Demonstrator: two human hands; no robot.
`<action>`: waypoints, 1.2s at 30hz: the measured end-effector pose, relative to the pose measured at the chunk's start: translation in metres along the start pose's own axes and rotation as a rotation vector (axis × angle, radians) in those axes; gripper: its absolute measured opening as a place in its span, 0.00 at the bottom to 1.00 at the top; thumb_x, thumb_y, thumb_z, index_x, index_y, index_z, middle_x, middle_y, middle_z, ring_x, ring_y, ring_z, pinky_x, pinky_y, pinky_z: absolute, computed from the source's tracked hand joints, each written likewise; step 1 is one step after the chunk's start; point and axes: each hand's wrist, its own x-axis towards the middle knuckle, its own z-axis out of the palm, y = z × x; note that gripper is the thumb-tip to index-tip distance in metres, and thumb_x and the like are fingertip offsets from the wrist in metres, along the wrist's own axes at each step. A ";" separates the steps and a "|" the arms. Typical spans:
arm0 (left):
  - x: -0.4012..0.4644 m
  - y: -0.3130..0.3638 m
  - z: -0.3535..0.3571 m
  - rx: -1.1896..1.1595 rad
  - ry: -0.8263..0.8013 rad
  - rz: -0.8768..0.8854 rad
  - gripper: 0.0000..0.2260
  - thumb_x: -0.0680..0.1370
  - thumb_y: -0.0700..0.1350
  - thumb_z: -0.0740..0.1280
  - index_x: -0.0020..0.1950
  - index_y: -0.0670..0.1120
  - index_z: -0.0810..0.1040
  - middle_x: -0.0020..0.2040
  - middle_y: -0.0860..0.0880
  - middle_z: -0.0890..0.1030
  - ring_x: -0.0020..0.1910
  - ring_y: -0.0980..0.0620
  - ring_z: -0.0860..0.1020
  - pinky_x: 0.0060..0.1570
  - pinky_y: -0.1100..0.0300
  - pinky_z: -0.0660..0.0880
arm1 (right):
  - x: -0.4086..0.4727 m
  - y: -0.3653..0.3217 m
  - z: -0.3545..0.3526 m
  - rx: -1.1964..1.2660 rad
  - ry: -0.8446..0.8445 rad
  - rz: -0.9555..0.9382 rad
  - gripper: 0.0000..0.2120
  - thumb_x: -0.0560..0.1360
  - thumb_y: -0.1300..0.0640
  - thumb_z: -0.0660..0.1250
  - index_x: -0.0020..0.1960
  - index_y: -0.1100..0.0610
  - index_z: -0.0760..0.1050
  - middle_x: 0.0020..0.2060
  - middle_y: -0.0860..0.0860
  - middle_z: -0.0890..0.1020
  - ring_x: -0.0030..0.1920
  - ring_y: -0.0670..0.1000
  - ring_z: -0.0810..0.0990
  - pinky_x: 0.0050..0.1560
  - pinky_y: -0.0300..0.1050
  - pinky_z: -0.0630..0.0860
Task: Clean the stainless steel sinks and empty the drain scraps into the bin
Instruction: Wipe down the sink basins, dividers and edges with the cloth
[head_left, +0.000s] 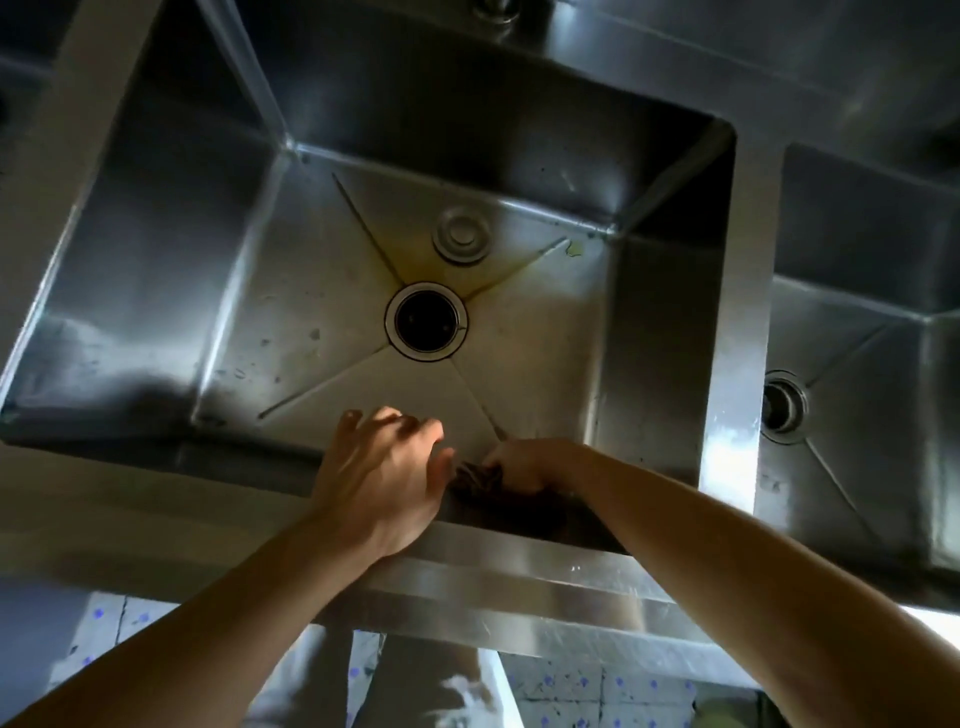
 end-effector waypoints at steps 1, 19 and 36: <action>0.000 0.001 0.000 -0.004 -0.013 -0.002 0.23 0.76 0.56 0.45 0.44 0.50 0.78 0.38 0.51 0.80 0.45 0.47 0.77 0.49 0.50 0.70 | 0.007 0.002 0.001 0.001 -0.003 0.014 0.14 0.78 0.65 0.57 0.60 0.60 0.75 0.58 0.57 0.78 0.53 0.55 0.76 0.52 0.46 0.70; 0.005 0.011 -0.004 0.036 -0.141 0.047 0.12 0.80 0.51 0.55 0.59 0.53 0.74 0.53 0.52 0.82 0.56 0.49 0.76 0.57 0.54 0.67 | -0.124 0.001 0.000 0.137 0.133 0.174 0.14 0.76 0.67 0.59 0.58 0.59 0.77 0.44 0.52 0.76 0.41 0.49 0.71 0.36 0.39 0.65; 0.011 0.023 0.008 -0.031 -0.061 0.192 0.19 0.75 0.54 0.42 0.44 0.53 0.71 0.41 0.51 0.79 0.47 0.48 0.76 0.50 0.52 0.67 | -0.010 0.034 0.011 -0.034 0.005 0.273 0.15 0.79 0.62 0.59 0.65 0.64 0.73 0.62 0.61 0.76 0.62 0.59 0.74 0.58 0.46 0.69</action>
